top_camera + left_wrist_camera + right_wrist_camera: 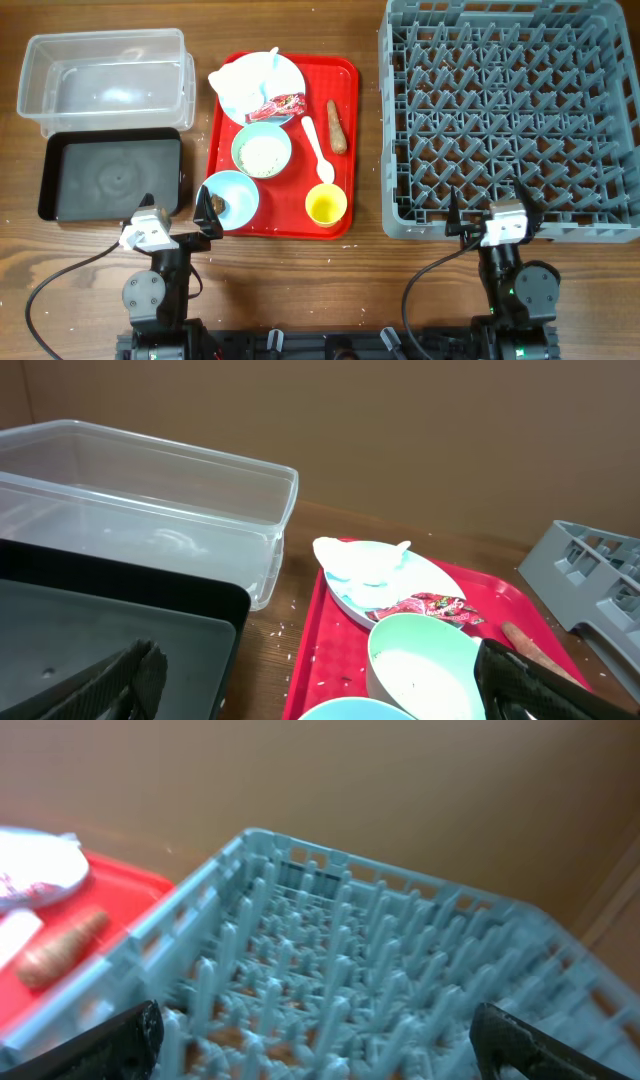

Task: Sort waste into correct bins and load items into the dishwasher rack

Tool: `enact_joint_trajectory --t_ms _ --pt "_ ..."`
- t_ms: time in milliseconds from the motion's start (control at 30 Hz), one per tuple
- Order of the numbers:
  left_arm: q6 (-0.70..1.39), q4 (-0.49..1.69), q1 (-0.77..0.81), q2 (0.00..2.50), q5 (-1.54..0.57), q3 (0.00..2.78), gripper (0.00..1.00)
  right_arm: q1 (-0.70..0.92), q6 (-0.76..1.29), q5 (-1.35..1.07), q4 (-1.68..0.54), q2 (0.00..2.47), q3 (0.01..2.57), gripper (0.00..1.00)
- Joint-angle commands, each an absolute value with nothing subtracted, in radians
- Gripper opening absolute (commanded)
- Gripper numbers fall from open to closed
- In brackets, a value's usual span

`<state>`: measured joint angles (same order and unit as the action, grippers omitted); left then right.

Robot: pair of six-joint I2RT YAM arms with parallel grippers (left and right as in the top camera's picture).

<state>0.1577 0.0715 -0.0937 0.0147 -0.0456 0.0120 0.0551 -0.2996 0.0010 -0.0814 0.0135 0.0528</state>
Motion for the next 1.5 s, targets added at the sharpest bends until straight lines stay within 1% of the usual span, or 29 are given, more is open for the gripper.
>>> enact_joint_trajectory --t_ms 0,33,133,233,300,333,367,400,467,533,667,833,867,933,1000,1033,1067,1167,1233,1300,1400,1467 --pt "0.141 0.075 -0.101 0.007 -0.039 0.006 1.0 0.051 -0.656 0.026 -0.08 0.007 0.045 1.0" --pt "0.141 0.075 -0.101 0.007 -0.039 0.006 1.0 0.051 -0.698 0.012 -0.08 0.007 0.045 1.0" --pt "0.141 0.069 -0.101 0.007 -0.039 0.006 1.0 0.051 -0.706 -0.036 -0.072 0.007 0.045 1.0" --pt "0.142 0.071 -0.101 0.007 -0.041 0.006 1.0 0.052 -0.681 -0.201 -0.077 0.007 0.045 1.0" --pt "0.141 0.056 -0.101 0.007 -0.077 0.006 1.0 0.052 -0.599 -0.234 -0.064 0.007 0.046 1.0" --pt "0.141 0.019 -0.101 0.007 -0.117 0.006 1.0 0.052 -0.482 -0.239 -0.044 0.007 0.046 1.0" --pt "0.142 -0.006 -0.101 0.007 -0.148 0.01 1.0 0.052 -0.318 -0.235 -0.018 0.007 0.048 1.0" --pt "0.142 -0.016 -0.101 0.007 -0.172 0.033 1.0 0.052 -0.24 -0.241 -0.004 0.007 0.051 1.0" --pt "0.141 0.032 -0.101 0.023 -0.175 0.12 1.0 0.052 -0.183 -0.302 0.047 0.007 0.058 1.0" --pt "0.122 0.108 -0.101 0.068 -0.175 0.221 1.0 0.052 -0.18 -0.336 0.06 0.008 0.09 1.0" --pt "0.103 0.266 -0.101 0.287 -0.175 0.508 1.0 0.052 -0.18 -0.339 0.044 0.081 0.231 1.0" --pt "0.103 0.466 -0.1 0.659 -0.175 0.889 1.0 0.052 -0.175 -0.338 -0.106 0.349 0.518 1.0" --pt "0.104 0.506 -0.1 0.722 -0.175 0.95 1.0 0.052 -0.177 -0.338 -0.155 0.403 0.571 1.0" --pt "0.103 0.641 -0.1 0.928 -0.175 1.149 1.0 0.052 -0.176 -0.339 -0.295 0.587 0.744 1.0" --pt "0.084 0.73 -0.097 1.063 -0.175 1.275 1.0 0.052 -0.172 -0.339 -0.398 0.699 0.859 1.0" --pt "0.065 0.774 -0.09 1.132 -0.175 1.336 1.0 0.052 -0.173 -0.339 -0.442 0.742 0.903 1.0" --pt "0.032 0.842 -0.076 1.243 -0.175 1.432 1.0 0.052 -0.173 -0.339 -0.557 0.846 1.015 1.0" --pt "-0.06 0.958 -0.038 1.466 -0.175 1.622 1.0 0.052 -0.175 -0.339 -0.747 1.026 1.198 1.0" --pt "-0.121 0.977 -0.009 1.608 -0.175 1.718 1.0 0.052 -0.193 -0.339 -0.813 1.143 1.284 1.0" --pt "-0.123 0.939 0.008 1.675 -0.175 1.729 1.0 0.052 -0.205 -0.339 -0.801 1.2 1.296 1.0" --pt "-0.124 0.911 0.028 1.79 -0.186 1.728 1.0 0.052 -0.071 -0.345 -0.814 1.313 1.296 1.0" --pt "-0.144 0.824 0.056 1.858 -0.183 1.728 1.0 0.052 -0.052 -0.35 -0.817 1.384 1.296 1.0"
